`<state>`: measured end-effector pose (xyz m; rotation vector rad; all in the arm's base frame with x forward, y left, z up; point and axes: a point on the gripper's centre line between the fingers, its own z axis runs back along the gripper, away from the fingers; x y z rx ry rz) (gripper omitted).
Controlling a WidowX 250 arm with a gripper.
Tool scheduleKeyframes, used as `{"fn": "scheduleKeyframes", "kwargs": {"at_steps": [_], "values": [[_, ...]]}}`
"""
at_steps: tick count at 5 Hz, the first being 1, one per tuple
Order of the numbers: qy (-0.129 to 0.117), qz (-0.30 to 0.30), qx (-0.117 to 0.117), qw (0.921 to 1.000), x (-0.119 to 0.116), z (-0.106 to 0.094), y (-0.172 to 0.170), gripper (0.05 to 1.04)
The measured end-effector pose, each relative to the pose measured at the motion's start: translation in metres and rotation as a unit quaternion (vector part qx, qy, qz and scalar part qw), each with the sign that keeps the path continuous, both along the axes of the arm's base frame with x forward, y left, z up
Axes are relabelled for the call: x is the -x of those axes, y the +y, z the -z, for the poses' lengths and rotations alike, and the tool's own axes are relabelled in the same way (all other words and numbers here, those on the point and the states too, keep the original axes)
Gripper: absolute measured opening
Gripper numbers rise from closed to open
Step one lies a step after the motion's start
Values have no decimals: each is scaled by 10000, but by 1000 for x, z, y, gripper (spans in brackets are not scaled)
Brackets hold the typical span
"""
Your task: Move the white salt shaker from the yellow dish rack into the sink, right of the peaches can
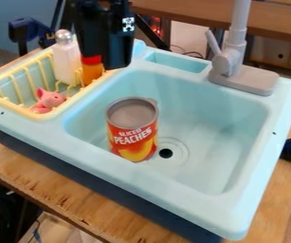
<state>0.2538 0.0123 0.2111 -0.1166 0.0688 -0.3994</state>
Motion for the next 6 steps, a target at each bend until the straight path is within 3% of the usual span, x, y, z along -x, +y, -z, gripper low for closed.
{"fn": "scheduleKeyframes", "kwargs": {"at_steps": [1,3,4,5,6], "values": [[153,8,8,9999,-1,7,0,999],[-34,-129,-170,9998,-9,-13,21,999],[296,-166,-281,9990,5,-14,41,999],[443,-384,-305,9978,14,-15,59,999],[50,-208,-350,9992,3,-22,67,999]]}}
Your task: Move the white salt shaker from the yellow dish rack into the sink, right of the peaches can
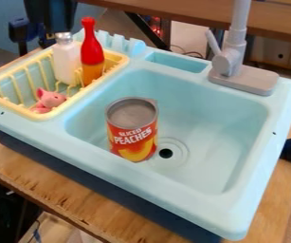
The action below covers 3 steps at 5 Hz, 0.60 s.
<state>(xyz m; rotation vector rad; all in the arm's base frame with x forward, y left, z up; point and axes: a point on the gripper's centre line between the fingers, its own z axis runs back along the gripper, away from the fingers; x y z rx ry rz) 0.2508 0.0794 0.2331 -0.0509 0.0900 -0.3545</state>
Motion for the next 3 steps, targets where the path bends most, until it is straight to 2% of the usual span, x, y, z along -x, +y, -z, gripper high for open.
{"fn": "scheduleKeyframes", "kwargs": {"at_steps": [2,3], "values": [[-398,-221,-23,9990,-3,-7,30,999],[-255,-208,32,9995,-5,2,33,999]]}}
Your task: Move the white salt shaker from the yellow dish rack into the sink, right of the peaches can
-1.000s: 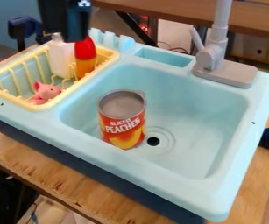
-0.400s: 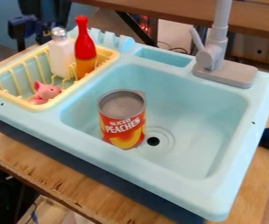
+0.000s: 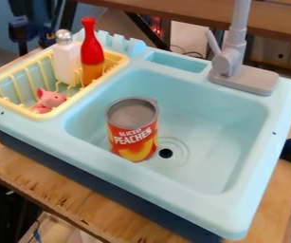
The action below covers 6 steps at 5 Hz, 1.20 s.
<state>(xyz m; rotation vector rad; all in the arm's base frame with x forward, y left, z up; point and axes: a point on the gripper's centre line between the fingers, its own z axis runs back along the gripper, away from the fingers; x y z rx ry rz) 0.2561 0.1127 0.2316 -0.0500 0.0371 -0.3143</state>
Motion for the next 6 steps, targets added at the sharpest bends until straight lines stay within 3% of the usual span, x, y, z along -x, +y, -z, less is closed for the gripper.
{"fn": "scheduleKeyframes", "kwargs": {"at_steps": [2,3,4,6], "values": [[214,-207,-240,9993,-3,7,20,999],[70,-418,-351,9985,-7,-2,36,999],[-84,-671,-346,9971,-10,-4,59,999],[-172,-854,-46,9962,-33,23,69,999]]}}
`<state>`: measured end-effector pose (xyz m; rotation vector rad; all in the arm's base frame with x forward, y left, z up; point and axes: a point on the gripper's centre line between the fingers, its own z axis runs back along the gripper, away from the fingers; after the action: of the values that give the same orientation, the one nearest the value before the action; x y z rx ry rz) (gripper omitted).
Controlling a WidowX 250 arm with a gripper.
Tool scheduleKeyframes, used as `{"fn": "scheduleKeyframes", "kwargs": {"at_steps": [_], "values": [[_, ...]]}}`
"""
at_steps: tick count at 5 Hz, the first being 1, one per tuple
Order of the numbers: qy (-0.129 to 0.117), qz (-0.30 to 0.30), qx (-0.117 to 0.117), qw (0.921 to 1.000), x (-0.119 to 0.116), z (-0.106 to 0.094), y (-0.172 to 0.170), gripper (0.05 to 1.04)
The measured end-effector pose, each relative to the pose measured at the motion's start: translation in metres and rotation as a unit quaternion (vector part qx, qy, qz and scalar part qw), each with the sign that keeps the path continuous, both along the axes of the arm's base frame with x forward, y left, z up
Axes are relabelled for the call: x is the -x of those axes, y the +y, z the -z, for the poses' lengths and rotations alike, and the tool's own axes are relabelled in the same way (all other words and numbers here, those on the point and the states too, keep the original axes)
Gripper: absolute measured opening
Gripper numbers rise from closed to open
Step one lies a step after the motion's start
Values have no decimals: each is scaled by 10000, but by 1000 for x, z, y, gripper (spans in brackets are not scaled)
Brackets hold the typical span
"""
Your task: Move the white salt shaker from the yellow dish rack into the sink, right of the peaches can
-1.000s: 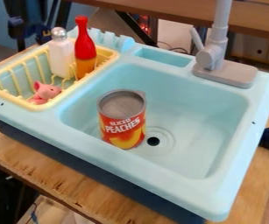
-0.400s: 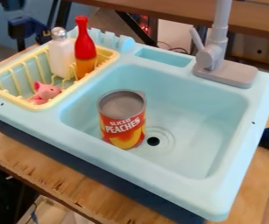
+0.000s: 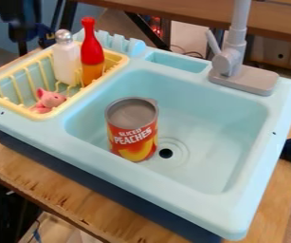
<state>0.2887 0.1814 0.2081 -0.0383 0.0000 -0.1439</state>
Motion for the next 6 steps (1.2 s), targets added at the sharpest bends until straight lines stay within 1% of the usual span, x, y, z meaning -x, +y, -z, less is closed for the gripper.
{"fn": "scheduleKeyframes", "kwargs": {"at_steps": [1,2,3,4,5,6], "values": [[-34,-93,103,9999,-14,9,5,999],[-94,-198,107,9997,-25,12,10,999],[-138,-286,248,9992,-36,19,11,999],[-8,-272,405,9988,-40,26,10,999],[-5,-202,490,9986,-44,26,1,999],[42,-36,509,9987,-50,28,-14,999]]}}
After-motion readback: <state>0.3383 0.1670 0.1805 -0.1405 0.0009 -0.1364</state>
